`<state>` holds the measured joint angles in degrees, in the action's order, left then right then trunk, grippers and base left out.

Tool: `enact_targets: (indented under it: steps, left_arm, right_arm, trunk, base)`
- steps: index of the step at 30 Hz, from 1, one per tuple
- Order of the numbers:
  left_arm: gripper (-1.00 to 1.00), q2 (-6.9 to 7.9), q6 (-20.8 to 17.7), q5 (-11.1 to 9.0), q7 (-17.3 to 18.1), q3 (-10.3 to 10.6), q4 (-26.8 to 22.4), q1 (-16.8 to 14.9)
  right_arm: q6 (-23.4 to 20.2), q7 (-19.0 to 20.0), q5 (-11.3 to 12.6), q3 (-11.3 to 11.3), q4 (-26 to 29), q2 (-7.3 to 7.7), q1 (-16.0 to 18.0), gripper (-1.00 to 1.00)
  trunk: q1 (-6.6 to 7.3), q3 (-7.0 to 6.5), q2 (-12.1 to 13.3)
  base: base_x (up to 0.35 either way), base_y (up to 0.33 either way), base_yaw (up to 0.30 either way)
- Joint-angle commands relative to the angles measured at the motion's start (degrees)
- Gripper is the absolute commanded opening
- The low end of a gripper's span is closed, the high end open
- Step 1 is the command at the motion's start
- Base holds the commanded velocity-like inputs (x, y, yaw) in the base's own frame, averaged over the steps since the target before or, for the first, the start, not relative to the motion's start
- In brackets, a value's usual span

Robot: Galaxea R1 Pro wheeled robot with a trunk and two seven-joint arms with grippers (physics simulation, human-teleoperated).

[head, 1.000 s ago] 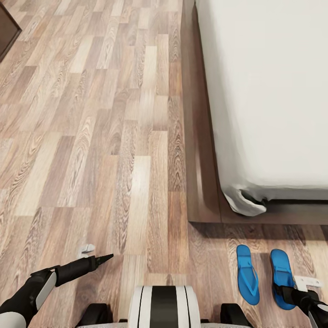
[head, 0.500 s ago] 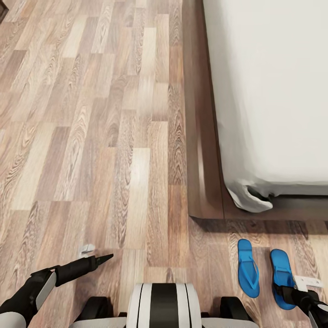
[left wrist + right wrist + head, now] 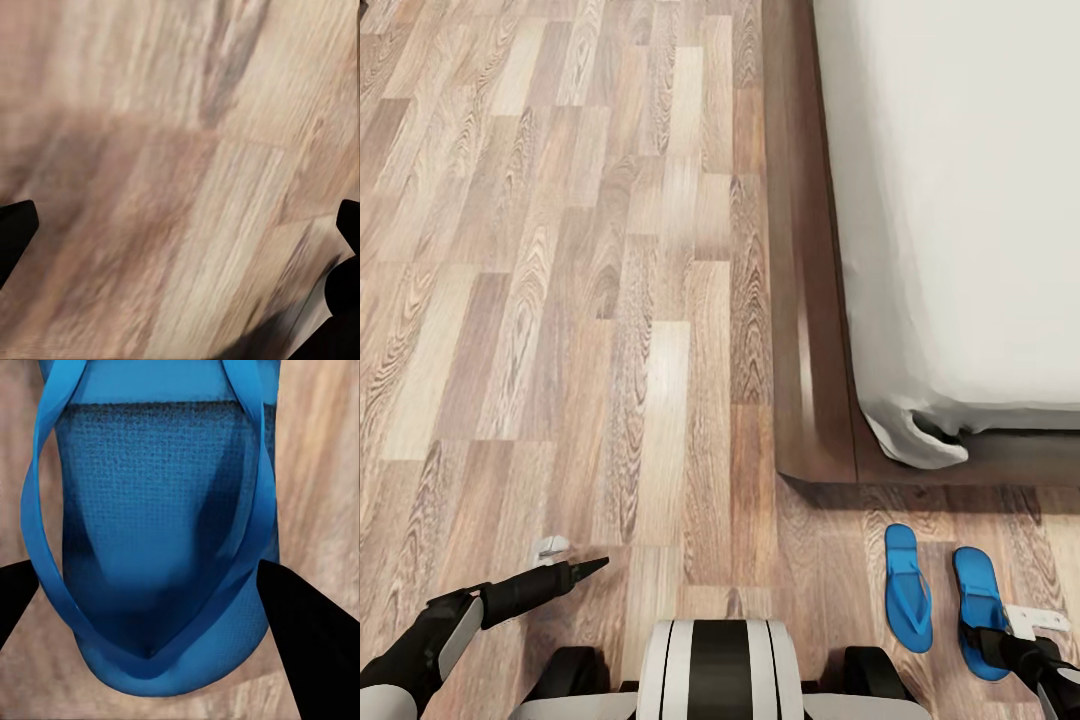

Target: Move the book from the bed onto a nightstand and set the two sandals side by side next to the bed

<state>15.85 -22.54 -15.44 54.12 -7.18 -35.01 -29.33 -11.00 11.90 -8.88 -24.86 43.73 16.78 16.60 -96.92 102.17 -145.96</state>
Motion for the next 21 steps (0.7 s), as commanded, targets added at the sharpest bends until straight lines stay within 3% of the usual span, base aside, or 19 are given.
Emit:
enact_targets:
  steps: [1, 21]
  left_arm:
    - [1.0, -0.01, -0.5, -0.4, 0.1, 0.0, 0.0, 0.0]
    - [1.0, -0.03, -0.4, -0.3, -0.4, 0.0, 0.1, 0.0]
  right_arm:
    - [-0.3, 0.5, -0.6, -0.3, 0.1, -0.06, 0.0, -1.0]
    - [-0.3, 1.0, -0.6, -0.3, 0.2, 0.01, 0.0, -1.0]
  trunk:
    - [-0.01, 0.03, 0.0]
    - [-0.01, 0.03, 0.0]
  base:
    - [0.196, 0.123, 0.0]
    - [0.058, 0.038, 0.0]
